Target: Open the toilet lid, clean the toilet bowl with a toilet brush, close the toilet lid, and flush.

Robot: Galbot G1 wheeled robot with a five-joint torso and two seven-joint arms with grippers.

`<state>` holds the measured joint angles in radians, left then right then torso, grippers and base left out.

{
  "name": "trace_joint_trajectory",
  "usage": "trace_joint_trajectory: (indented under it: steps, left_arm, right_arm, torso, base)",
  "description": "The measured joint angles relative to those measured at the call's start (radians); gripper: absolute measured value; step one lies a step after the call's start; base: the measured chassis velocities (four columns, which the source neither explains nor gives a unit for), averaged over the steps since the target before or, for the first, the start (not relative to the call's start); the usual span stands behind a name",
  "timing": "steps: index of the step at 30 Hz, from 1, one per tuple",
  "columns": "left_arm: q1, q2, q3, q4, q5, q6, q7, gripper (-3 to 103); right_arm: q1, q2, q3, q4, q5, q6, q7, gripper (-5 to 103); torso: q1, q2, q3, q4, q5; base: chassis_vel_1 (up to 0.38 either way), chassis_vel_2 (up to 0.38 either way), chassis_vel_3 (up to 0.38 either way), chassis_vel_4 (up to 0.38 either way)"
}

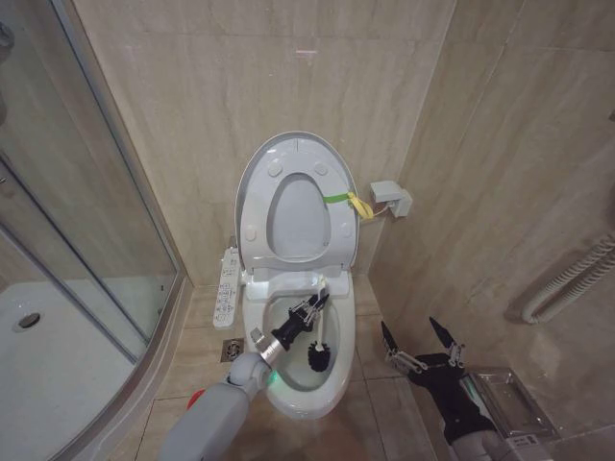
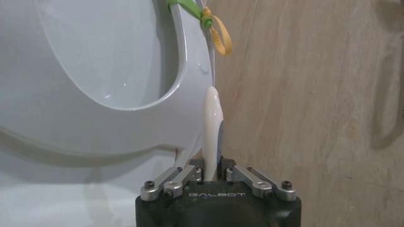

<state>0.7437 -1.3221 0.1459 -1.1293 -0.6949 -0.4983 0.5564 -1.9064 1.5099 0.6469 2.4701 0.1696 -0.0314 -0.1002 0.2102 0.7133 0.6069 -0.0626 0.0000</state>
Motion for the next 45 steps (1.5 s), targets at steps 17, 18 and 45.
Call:
trace_joint_trajectory:
  steps: [17,18,45]
  left_arm:
    - [-0.017,-0.024,0.066,-0.052,-0.018,0.018,-0.009,16]
    - [-0.017,-0.024,0.066,-0.052,-0.018,0.018,-0.009,16]
    - [-0.039,0.006,0.050,-0.038,-0.024,0.012,0.017,16]
  right_arm:
    - [0.000,0.000,0.000,0.000,0.000,0.000,0.000,100]
    - [0.000,0.000,0.000,0.000,0.000,0.000,0.000,100]
    - [0.000,0.000,0.000,0.000,0.000,0.000,0.000,100]
  torso:
    - [0.000,0.000,0.000,-0.0002,0.0000]
    - [0.000,0.000,0.000,-0.0002,0.0000]
    - [0.000,0.000,0.000,-0.0001,-0.0001]
  base:
    - [0.000,0.000,0.000,0.000]
    - [0.000,0.000,0.000,0.000]
    - [0.000,0.000,0.000,0.000]
